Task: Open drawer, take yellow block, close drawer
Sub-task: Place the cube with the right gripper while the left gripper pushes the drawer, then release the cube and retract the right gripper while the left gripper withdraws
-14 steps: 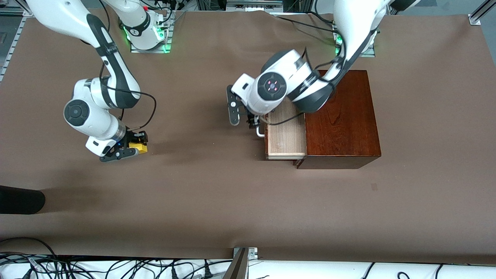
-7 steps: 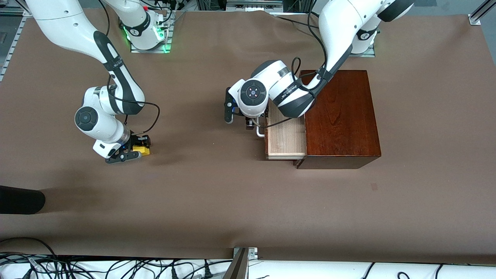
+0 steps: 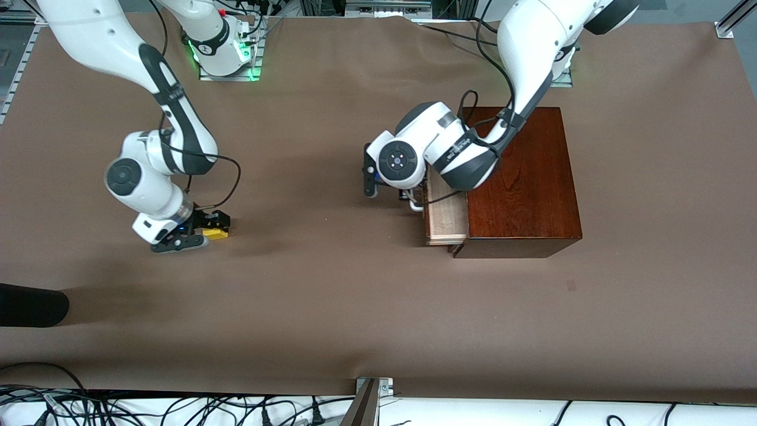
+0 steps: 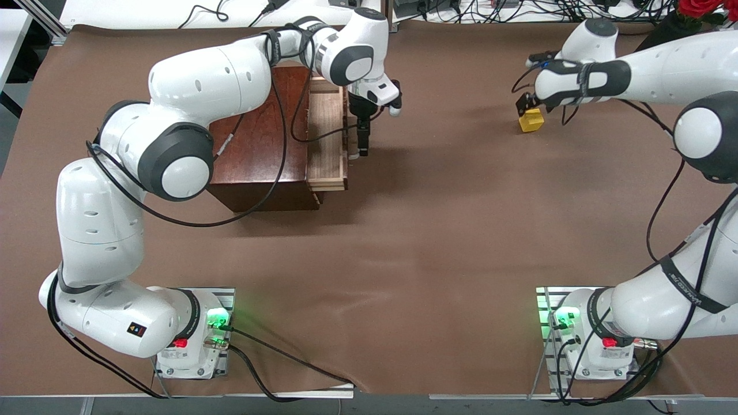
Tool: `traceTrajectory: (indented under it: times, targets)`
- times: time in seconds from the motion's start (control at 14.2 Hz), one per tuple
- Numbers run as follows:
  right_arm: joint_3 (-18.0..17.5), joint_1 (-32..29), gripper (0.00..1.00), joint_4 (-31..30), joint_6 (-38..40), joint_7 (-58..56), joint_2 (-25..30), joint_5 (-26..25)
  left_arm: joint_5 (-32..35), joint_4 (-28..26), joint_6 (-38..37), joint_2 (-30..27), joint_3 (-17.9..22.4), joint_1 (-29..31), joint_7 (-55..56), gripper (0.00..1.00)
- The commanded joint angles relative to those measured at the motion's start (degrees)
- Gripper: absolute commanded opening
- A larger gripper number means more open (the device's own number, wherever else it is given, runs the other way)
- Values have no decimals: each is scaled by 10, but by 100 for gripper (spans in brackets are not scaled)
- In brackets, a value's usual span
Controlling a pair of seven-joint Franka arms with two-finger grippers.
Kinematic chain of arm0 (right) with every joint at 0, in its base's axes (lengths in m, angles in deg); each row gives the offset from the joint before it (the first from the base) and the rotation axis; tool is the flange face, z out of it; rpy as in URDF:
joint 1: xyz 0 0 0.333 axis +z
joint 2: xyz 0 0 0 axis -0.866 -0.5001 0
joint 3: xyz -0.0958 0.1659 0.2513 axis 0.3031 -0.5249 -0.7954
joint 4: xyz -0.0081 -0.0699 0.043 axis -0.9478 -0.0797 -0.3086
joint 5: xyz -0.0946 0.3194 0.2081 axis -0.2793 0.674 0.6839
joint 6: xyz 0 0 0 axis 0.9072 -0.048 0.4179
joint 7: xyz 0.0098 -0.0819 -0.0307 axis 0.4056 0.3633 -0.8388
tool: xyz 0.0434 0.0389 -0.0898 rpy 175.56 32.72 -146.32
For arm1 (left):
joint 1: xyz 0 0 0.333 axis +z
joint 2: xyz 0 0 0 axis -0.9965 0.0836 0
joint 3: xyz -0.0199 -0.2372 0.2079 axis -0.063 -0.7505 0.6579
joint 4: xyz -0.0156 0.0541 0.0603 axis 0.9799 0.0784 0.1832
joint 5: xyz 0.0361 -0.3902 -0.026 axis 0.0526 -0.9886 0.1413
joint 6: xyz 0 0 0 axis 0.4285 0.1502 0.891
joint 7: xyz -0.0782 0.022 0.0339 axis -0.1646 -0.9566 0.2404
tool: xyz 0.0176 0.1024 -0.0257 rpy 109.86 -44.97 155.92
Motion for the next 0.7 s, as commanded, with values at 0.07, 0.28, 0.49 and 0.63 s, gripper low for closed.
traceTrajectory:
  times: [0.07, 0.28, 0.49, 0.63]
  targets:
    - [-3, -9, 100, -9, 115, -11, 139, -1, 30, -11, -64, -20, 7, 46, -10, 100]
    - [-3, -10, 100, 69, 299, -10, 205, 0, 30, -11, -80, -25, 5, 64, -10, 100]
    - [-3, -9, 100, 182, 443, -7, 212, 2, 25, -9, -78, -28, 4, 68, -10, 100]
    - [-3, -9, 100, 223, 486, -6, 212, 2, 5, -4, -75, -34, -1, 69, 4, 100]
